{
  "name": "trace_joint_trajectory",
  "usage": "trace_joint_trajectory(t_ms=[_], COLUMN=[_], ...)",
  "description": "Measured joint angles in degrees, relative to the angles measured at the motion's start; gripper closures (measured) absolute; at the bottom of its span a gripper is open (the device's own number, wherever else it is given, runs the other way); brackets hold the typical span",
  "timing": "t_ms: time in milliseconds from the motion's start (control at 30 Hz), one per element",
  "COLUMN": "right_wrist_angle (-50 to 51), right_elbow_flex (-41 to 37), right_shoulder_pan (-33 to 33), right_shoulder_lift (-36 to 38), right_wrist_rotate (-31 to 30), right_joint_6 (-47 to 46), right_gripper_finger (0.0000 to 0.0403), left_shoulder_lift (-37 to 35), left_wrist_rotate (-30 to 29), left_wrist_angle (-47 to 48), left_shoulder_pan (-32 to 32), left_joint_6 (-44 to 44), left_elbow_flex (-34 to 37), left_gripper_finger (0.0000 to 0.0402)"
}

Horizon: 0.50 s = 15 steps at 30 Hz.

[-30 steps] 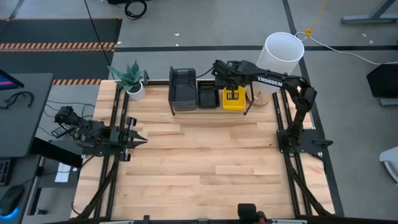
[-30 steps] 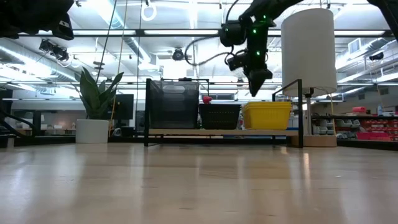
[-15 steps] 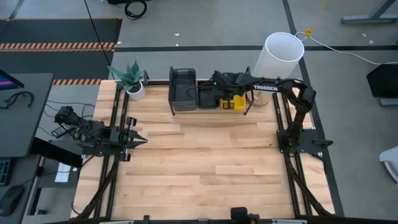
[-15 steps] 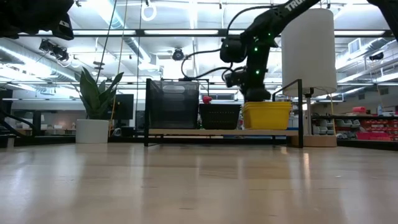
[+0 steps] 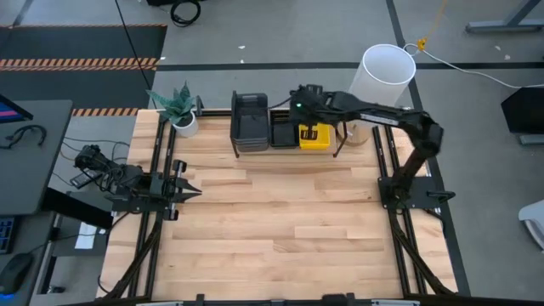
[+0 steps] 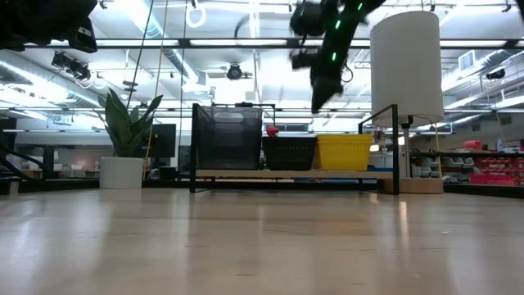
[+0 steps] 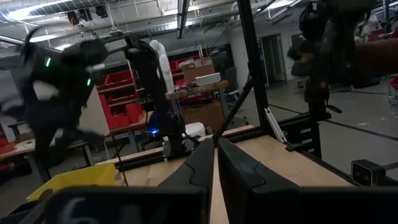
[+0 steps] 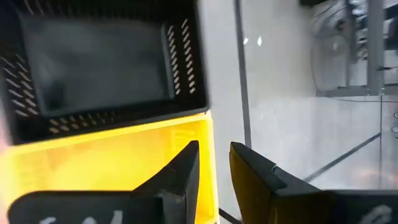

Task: Stack baskets on shelf by color
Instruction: Return to Home Position

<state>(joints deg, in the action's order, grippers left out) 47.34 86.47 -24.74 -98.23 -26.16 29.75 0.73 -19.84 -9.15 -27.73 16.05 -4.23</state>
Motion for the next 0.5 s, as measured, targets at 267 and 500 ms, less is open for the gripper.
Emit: trace_joint_trajectory(t_ms=[267,500], right_wrist_angle=[1.86,0.92], right_elbow_flex=[-1.57,-9.72], right_shoulder_pan=[3.21,6.8], right_shoulder_lift=[15.36,27.62], right_wrist_rotate=[4.43,14.19], right_joint_6=[-16.25,-28.27], right_gripper_finger=[0.0335,0.0355], left_shoulder_lift=[0.0,0.0], left_wrist_rotate=[0.0,-0.02], left_wrist_angle=[0.0,0.02], left_shoulder_pan=[0.0,0.02], left_joint_6=[0.0,0.0], left_elbow_flex=[-0.02,0.0], left_gripper_finger=[0.0368,0.0376])
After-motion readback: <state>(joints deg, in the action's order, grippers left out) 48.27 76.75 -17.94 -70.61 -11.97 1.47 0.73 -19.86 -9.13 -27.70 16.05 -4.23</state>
